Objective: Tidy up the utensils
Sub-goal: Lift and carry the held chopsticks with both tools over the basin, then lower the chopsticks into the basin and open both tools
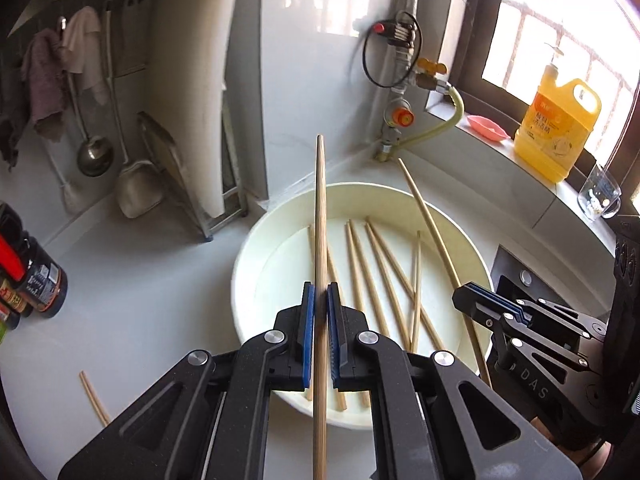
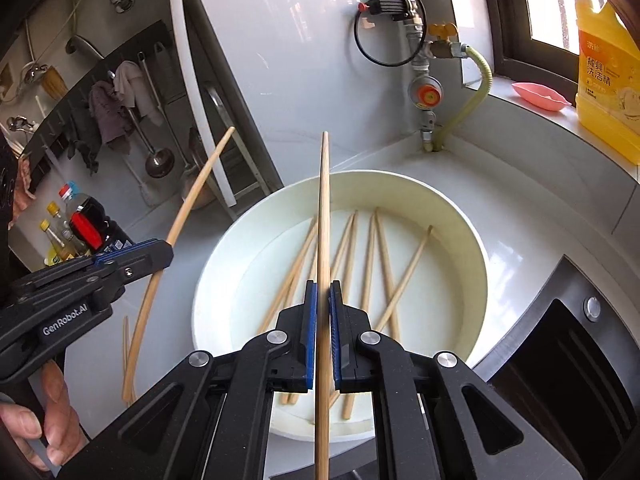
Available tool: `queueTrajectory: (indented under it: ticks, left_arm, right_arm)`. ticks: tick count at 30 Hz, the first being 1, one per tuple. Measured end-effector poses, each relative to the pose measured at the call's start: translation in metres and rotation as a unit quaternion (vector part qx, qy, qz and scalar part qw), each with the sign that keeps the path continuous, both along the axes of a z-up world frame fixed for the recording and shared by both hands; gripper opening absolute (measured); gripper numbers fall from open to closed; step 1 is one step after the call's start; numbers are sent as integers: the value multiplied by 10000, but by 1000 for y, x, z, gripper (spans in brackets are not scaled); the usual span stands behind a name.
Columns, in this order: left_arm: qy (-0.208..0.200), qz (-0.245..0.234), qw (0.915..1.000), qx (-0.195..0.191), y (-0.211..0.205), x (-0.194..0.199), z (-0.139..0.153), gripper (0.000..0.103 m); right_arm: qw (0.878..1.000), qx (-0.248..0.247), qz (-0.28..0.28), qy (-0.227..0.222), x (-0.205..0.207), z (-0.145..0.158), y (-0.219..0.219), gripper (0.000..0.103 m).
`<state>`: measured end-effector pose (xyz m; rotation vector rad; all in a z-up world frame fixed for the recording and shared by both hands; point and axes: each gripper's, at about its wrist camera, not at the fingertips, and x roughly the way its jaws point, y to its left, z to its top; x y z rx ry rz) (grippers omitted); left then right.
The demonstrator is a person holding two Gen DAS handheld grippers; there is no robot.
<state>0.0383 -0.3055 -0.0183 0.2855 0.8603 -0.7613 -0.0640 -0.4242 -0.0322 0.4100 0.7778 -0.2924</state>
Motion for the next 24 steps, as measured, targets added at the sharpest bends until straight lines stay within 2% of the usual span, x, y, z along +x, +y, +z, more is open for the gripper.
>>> queueTrajectory:
  ticks: [8,12,24]
  left_arm:
    - [140,-164,9994,269,-39,15,-31,7]
    - [229,-169,9988,393,-44,22,-45,7]
    - [435,-94,9967,677,-51,29,-67,8]
  right_arm:
    - [9993,192,-98,303,17,-25,-23,6]
    - [9982,386,-156,423,22,-39,-30,6]
    - [9964,463,-111,698,29,-57,-32,6]
